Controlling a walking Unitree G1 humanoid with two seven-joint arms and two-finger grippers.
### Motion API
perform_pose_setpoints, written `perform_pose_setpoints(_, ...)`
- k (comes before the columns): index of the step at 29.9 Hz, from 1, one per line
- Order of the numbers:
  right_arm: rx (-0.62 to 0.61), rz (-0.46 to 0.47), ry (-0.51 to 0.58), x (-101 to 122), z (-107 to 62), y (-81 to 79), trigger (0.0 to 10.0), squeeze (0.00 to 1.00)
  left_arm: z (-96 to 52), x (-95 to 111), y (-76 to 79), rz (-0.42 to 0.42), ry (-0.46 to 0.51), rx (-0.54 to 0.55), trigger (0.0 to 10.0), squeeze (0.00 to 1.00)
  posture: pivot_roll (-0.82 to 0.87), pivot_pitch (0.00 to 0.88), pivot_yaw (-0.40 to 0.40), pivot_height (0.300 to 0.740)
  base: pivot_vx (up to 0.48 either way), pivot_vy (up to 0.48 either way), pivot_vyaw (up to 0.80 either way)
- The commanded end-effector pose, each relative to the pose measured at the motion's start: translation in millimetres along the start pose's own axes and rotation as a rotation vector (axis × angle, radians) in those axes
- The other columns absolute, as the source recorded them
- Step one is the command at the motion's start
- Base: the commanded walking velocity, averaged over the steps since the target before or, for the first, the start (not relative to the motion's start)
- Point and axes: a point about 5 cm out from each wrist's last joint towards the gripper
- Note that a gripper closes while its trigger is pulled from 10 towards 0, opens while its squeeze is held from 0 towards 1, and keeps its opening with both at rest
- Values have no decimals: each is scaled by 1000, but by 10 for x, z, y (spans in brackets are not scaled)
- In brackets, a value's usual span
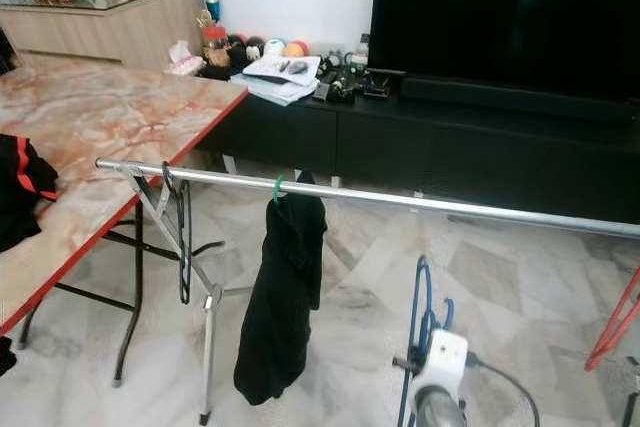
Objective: Hang hanger
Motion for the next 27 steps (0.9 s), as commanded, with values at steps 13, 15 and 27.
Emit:
perform_pose_setpoints(13, 23, -37, -141, -338, -111, -50, 10000, 0, 7, -21, 47, -11, -32, -17, 10000, 0, 37, 0, -20, 740, 0, 0, 0)
perform_pose_setpoints(15, 12, -29, -198, -480, -173, -11, 10000, 0, 7, -20, 44, -8, -33, -14, 10000, 0, 35, 0, -20, 740, 0, 0, 0)
perform_pose_setpoints(27, 15, -128, -339, -806, -349, 134, 10000, 0, 7, -24, 50, -14, -34, -16, 10000, 0, 30, 0, -24, 740, 42, 0, 0)
Point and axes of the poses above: a point about 5 cm out from each wrist's last joint towards the gripper, its own z axis pointing out of the wrist towards the gripper, its own x axis along the axis of the wrist's last joint, y = z × x, and after that the axes turned 5 degrees about -z, right-handed
